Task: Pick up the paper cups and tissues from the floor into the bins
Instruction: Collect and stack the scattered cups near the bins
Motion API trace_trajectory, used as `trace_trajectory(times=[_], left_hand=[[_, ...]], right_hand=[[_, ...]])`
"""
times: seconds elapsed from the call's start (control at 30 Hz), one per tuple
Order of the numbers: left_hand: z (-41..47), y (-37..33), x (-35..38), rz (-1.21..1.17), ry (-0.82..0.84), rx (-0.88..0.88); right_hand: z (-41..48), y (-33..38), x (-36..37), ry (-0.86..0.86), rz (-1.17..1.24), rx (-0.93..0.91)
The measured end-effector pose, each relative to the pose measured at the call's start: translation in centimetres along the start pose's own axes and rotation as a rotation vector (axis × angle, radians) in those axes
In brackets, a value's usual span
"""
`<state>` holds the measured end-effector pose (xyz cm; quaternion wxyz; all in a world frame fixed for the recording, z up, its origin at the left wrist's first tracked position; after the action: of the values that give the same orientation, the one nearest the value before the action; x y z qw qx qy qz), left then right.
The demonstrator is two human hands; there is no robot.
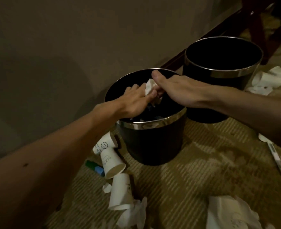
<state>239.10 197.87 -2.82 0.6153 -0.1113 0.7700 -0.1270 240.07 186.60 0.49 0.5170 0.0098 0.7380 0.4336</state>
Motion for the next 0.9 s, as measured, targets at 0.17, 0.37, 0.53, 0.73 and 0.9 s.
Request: trace_trajectory(times=[0.17,0.37,0.53,0.73,0.9], left_hand=[[-0.3,1.6,1.5,-0.086,0.152,-0.051],[-1.8,2.8,-0.7,-0.071,0.066,-0.076],[-5.3,0.2,-4.5,0.045,-0.162,0.082],[-10.1,-5.5,-4.5,-0.156,-0.383,0.278],[-11.8,-10.0,5.2,-0.248,-0.201,0.307]], right_hand=[[0.4,-0.2,2.8,0.109,-0.295,-0.075],[-1.4,0.4,1.3,-0.101,-0.227,-0.284],[-6.6,1.0,-1.6,-0.295,-0.285,-0.431],[-13.0,-1.7,-1.1,-0.170,-0.181,-0.258],[-19.0,-8.1,2.7,-0.110,-0.110,-0.084]])
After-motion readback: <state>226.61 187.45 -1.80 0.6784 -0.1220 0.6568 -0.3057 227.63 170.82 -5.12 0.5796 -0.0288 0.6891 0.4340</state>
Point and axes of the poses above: each hand's wrist, its own z-axis towards the middle knuckle, its own x-axis out of the palm, y = z × x, the point moved 8 cm from there along z, towards the middle knuckle, and after that the axes turned 2 degrees about -x, right-handed, at the moved point
